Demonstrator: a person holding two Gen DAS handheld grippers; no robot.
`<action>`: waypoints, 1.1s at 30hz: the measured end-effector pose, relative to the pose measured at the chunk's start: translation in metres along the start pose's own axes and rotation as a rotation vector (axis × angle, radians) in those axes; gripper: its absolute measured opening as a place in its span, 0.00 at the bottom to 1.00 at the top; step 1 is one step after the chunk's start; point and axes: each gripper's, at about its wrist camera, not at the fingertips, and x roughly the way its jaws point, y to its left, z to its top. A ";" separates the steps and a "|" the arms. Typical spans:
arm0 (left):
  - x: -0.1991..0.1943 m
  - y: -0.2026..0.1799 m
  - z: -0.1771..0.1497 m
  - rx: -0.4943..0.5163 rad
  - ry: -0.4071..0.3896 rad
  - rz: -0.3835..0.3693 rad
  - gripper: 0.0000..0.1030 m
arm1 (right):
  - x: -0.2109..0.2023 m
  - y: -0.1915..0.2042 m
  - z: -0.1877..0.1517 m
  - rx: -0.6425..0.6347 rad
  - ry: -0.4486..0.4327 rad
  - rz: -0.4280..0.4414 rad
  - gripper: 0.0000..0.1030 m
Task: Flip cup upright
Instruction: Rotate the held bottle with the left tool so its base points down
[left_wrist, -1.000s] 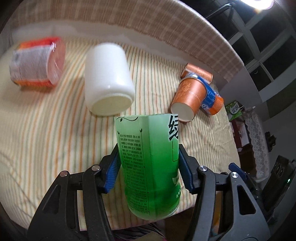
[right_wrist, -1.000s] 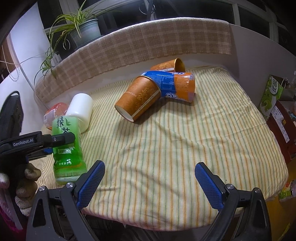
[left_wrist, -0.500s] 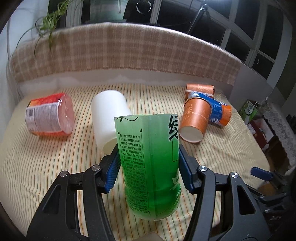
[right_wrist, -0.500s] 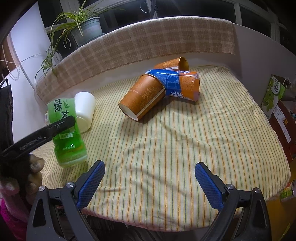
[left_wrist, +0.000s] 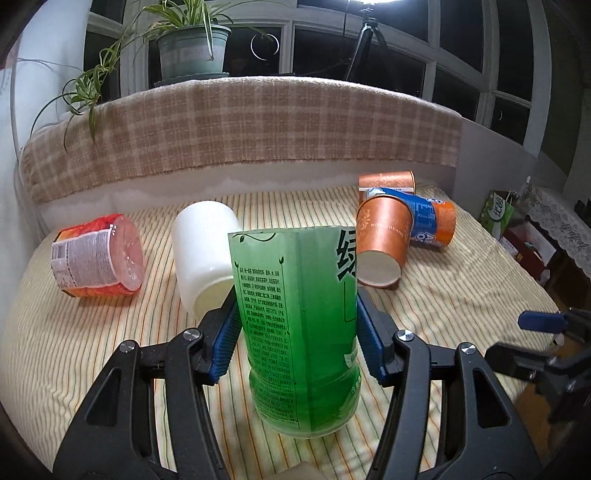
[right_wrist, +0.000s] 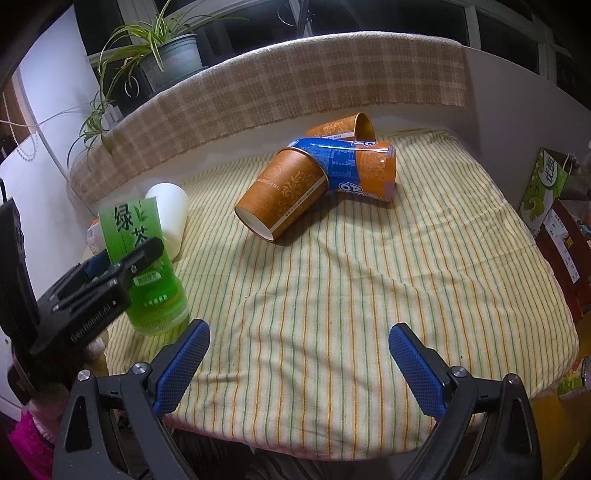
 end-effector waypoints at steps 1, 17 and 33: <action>-0.001 0.001 -0.001 0.000 -0.003 -0.004 0.57 | -0.001 0.001 0.000 0.000 -0.001 0.001 0.96; -0.015 0.012 -0.011 -0.061 0.075 -0.074 0.57 | -0.010 0.014 -0.002 -0.021 -0.015 0.007 0.96; -0.023 0.014 -0.017 -0.070 0.119 -0.124 0.63 | -0.018 0.025 -0.005 -0.031 -0.026 0.011 0.96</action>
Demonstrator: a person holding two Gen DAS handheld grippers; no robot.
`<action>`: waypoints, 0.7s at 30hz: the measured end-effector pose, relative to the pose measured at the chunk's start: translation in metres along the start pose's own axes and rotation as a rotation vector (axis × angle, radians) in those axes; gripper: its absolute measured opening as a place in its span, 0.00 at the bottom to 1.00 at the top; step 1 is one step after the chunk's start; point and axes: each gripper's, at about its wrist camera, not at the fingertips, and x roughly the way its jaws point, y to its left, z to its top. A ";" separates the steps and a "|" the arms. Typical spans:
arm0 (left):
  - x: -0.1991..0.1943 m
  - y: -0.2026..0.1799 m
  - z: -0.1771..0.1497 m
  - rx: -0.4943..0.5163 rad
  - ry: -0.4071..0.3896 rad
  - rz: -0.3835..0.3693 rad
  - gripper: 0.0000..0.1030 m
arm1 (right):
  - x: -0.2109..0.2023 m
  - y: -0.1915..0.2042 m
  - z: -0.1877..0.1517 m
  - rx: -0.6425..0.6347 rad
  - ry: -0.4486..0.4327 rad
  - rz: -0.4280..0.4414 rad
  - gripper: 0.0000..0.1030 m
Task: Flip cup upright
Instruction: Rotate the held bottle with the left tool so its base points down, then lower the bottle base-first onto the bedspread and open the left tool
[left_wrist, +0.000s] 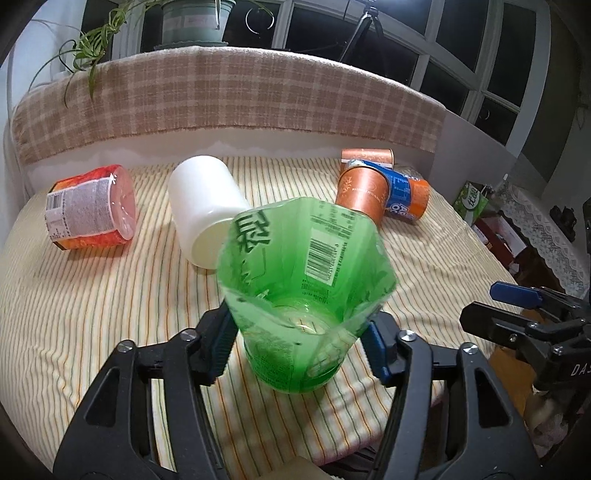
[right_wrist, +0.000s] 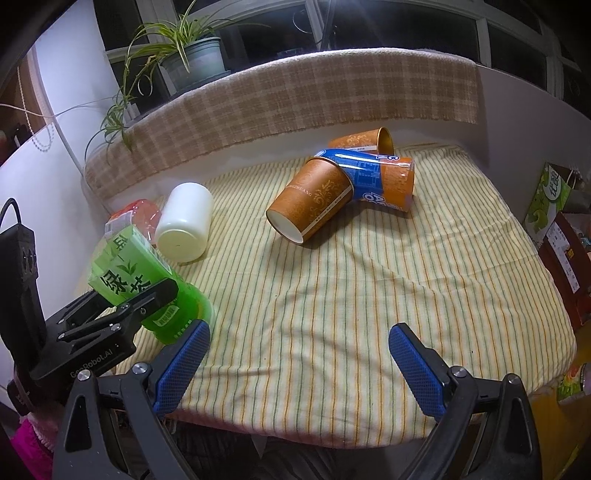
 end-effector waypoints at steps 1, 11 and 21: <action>0.000 0.000 0.000 0.000 0.005 -0.008 0.67 | 0.000 0.000 0.000 0.000 -0.001 0.000 0.96; -0.001 -0.002 -0.002 -0.003 0.031 -0.014 0.78 | -0.007 0.001 -0.002 -0.002 -0.014 -0.002 0.96; -0.027 0.000 -0.016 0.019 -0.007 0.022 0.78 | -0.019 0.008 -0.002 -0.032 -0.080 -0.023 0.96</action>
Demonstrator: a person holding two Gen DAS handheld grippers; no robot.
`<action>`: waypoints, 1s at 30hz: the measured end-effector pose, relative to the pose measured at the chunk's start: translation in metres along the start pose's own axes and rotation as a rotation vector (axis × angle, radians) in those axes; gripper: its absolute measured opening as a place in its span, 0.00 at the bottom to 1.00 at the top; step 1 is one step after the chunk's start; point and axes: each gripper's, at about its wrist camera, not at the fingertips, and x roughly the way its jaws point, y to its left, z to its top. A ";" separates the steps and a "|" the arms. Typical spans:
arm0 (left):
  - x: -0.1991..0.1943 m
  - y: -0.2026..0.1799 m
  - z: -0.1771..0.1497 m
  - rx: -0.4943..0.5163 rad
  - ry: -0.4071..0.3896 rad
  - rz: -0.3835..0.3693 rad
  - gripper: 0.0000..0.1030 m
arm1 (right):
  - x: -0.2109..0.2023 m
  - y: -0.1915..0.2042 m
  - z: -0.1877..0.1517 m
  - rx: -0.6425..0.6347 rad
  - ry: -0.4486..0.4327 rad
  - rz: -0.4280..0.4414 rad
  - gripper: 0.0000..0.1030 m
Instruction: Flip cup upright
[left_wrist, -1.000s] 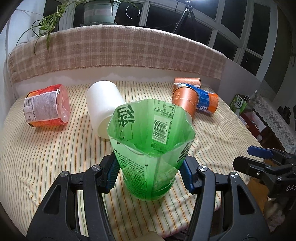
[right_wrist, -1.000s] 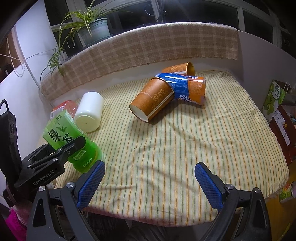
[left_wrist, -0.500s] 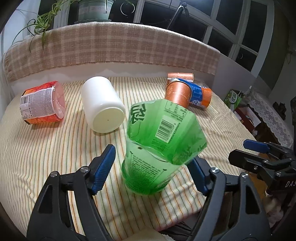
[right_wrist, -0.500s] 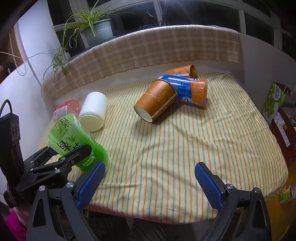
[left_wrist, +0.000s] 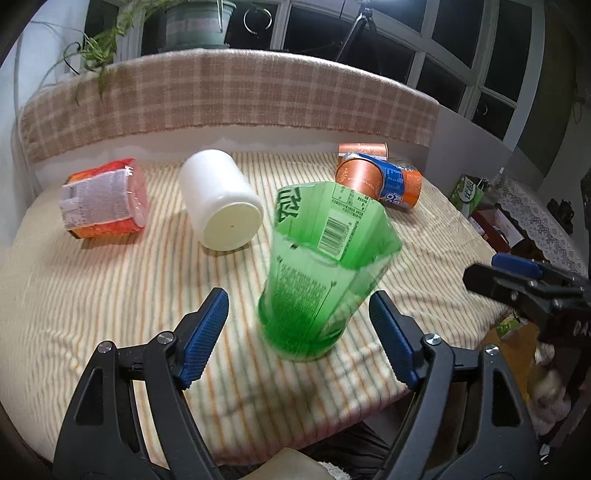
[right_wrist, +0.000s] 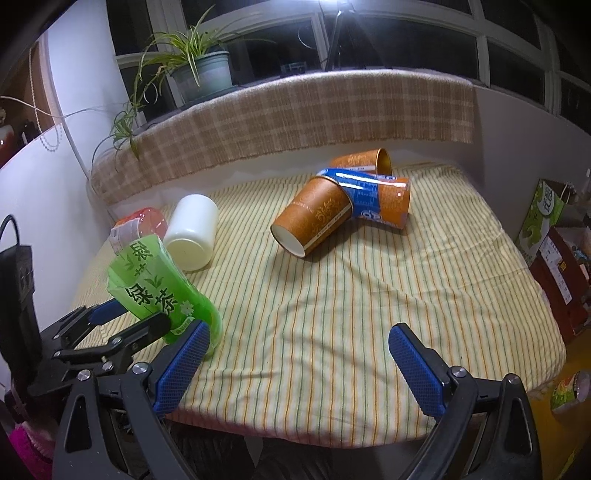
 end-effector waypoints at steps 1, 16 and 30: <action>-0.004 0.001 -0.002 0.001 -0.008 0.008 0.78 | -0.002 0.001 0.000 -0.006 -0.012 -0.005 0.96; -0.094 0.012 -0.010 -0.033 -0.310 0.213 0.95 | -0.030 0.030 -0.010 -0.084 -0.199 -0.083 1.00; -0.114 0.002 -0.010 -0.011 -0.369 0.262 0.98 | -0.040 0.031 -0.010 -0.083 -0.239 -0.108 1.00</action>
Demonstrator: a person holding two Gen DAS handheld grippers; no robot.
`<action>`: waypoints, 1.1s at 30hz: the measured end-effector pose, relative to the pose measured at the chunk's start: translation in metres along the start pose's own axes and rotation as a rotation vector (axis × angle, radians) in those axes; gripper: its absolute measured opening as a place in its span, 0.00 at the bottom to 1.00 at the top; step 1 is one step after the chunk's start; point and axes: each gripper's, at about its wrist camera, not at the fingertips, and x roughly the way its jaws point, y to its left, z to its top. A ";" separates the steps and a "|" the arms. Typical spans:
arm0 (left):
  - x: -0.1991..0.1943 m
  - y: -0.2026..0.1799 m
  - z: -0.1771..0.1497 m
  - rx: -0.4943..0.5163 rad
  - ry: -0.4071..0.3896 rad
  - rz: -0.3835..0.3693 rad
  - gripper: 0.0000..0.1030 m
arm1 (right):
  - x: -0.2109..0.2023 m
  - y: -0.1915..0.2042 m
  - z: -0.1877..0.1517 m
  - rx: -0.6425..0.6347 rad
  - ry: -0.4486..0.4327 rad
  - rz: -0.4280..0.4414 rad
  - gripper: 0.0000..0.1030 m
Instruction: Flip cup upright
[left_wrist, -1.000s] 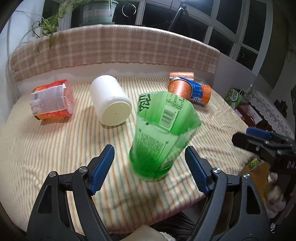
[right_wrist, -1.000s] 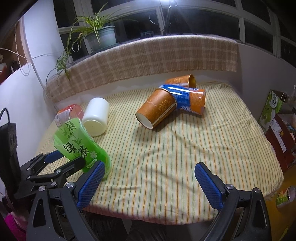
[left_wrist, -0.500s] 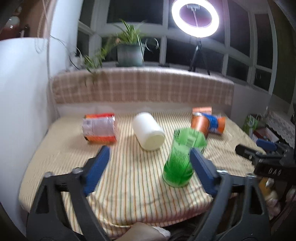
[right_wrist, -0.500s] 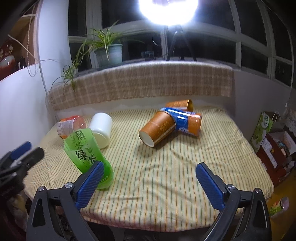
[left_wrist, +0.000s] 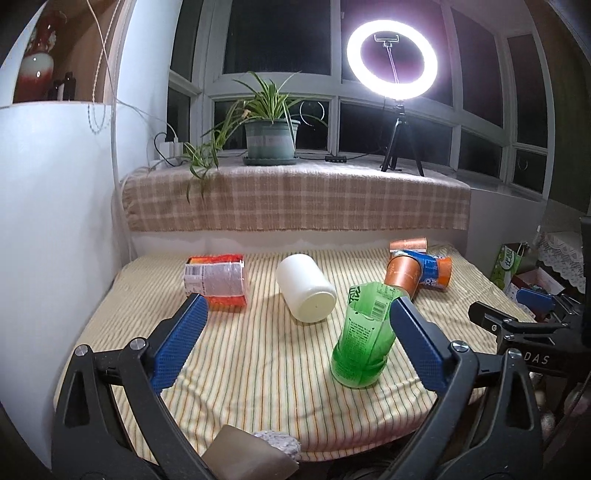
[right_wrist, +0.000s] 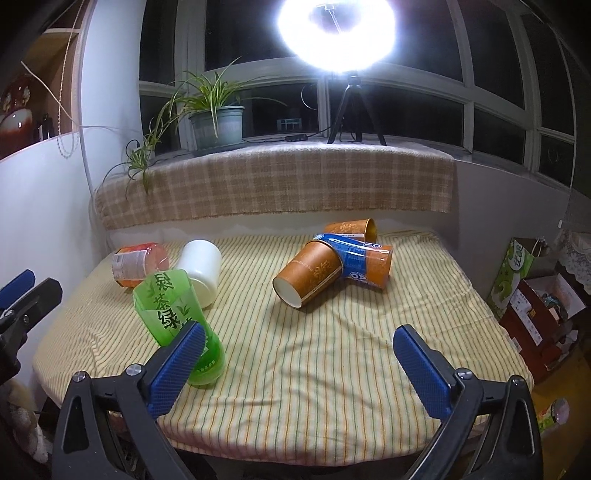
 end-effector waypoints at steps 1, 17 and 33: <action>0.000 0.000 0.001 0.000 -0.002 0.001 0.98 | -0.001 0.000 0.000 0.000 -0.001 0.001 1.00; -0.003 0.000 0.002 -0.005 -0.007 0.006 0.98 | -0.003 0.002 -0.001 -0.006 -0.004 0.001 1.00; -0.004 0.005 0.003 -0.009 -0.005 0.011 0.98 | -0.001 0.003 -0.002 -0.007 0.006 0.004 1.00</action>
